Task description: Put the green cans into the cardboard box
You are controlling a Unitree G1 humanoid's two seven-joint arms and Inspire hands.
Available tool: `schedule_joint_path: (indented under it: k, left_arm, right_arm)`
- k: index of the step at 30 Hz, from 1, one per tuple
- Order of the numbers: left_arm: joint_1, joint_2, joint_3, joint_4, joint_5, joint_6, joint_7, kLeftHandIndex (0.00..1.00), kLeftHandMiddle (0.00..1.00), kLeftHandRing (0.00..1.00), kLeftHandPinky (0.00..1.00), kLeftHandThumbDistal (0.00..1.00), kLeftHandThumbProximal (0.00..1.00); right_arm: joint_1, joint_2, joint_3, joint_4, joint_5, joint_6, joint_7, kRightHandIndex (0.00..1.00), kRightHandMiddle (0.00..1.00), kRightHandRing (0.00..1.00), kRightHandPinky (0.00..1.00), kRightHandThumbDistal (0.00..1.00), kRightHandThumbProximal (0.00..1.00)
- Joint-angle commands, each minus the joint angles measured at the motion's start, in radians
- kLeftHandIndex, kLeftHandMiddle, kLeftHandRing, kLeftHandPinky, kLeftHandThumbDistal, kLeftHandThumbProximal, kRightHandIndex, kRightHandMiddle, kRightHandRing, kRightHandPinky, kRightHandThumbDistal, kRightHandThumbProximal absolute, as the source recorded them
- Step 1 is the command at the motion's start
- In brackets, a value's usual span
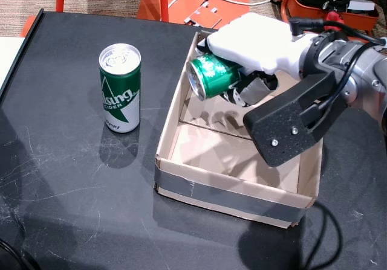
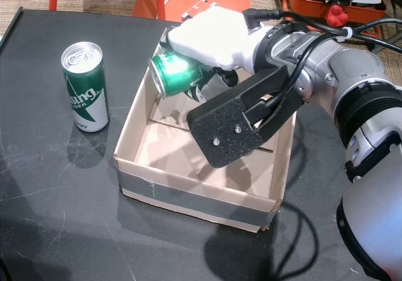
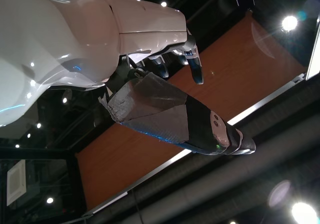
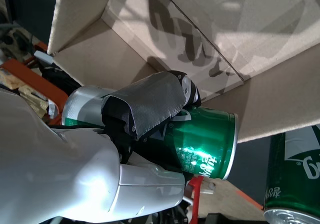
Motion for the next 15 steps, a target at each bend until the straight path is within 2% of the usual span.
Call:
schedule_joint_path:
  k: [1, 3, 5, 8, 12, 14, 15]
  left_arm:
    - [0.019, 0.004, -0.004, -0.006, -0.003, 0.0, 0.006, 0.75, 0.8, 0.9, 0.71, 1.0, 0.47]
    - [0.019, 0.008, -0.001, 0.002, -0.014, 0.012, 0.008, 0.75, 0.8, 0.91, 0.71, 1.0, 0.45]
    - [0.017, 0.017, 0.0, 0.016, -0.011, 0.013, -0.006, 0.75, 0.8, 0.92, 0.71, 0.98, 0.48]
    - [0.019, 0.016, -0.003, 0.01, -0.014, 0.013, -0.001, 0.75, 0.8, 0.9, 0.71, 0.97, 0.44]
    - [0.016, 0.018, 0.0, 0.017, -0.001, -0.005, -0.002, 0.74, 0.8, 0.9, 0.72, 0.99, 0.44]
    - [0.015, 0.014, 0.001, 0.016, 0.0, -0.012, 0.005, 0.74, 0.8, 0.9, 0.72, 1.0, 0.48]
    - [0.015, 0.014, 0.001, 0.016, -0.003, -0.009, 0.008, 0.74, 0.8, 0.9, 0.71, 1.0, 0.46]
  right_arm:
    - [-0.003, -0.005, -0.005, 0.005, 0.013, -0.006, 0.006, 0.73, 0.7, 0.75, 0.75, 0.73, 0.62]
    - [-0.002, -0.005, -0.003, 0.006, 0.01, 0.0, 0.009, 0.76, 0.73, 0.77, 0.76, 0.75, 0.65]
    - [-0.002, -0.004, 0.001, 0.006, 0.006, 0.007, 0.013, 0.77, 0.74, 0.78, 0.77, 0.78, 0.67]
    - [-0.002, -0.002, 0.001, 0.006, 0.007, 0.014, 0.024, 0.79, 0.76, 0.8, 0.77, 0.81, 0.66]
    - [-0.007, 0.005, -0.004, 0.006, 0.014, 0.03, 0.061, 0.83, 0.8, 0.84, 0.8, 0.99, 0.65]
    - [-0.009, 0.008, -0.012, 0.006, 0.023, 0.038, 0.085, 0.85, 0.85, 0.87, 0.82, 1.0, 0.65]
    - [-0.01, 0.011, -0.022, 0.006, 0.035, 0.043, 0.106, 0.86, 0.87, 0.88, 0.83, 1.0, 0.64]
